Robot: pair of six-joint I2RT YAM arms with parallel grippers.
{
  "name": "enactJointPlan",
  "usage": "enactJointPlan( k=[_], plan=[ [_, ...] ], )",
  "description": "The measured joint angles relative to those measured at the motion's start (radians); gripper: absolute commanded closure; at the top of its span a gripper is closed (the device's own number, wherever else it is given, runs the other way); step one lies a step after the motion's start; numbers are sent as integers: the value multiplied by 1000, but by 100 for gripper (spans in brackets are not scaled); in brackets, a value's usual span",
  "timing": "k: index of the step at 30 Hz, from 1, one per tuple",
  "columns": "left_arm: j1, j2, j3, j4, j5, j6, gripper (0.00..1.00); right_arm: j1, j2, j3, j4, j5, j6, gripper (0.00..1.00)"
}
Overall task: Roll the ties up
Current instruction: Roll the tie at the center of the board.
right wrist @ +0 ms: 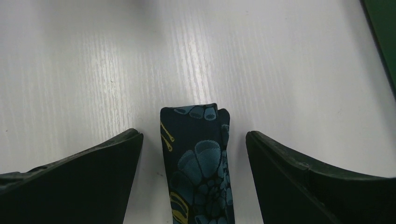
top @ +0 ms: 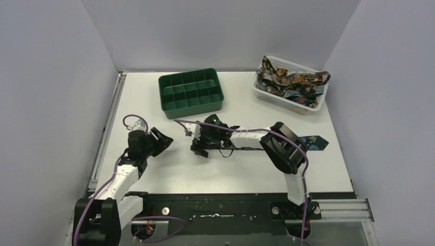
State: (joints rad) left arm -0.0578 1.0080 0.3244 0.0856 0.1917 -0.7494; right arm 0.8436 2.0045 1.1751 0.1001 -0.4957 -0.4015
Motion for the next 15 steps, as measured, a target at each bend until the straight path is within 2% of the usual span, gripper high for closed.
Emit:
enactJointPlan(
  k=[2,10,15],
  plan=[
    [0,0,-5,5,5,-6,46,-1,11,20,-6,-1,-11,17],
    [1,-6,-34,7,16,-15,47,-38,27,52,-67,-65,-54,38],
    [1,-10,-38,8,19,-16,47,-73,37,73,-127,-135,-73,39]
  ],
)
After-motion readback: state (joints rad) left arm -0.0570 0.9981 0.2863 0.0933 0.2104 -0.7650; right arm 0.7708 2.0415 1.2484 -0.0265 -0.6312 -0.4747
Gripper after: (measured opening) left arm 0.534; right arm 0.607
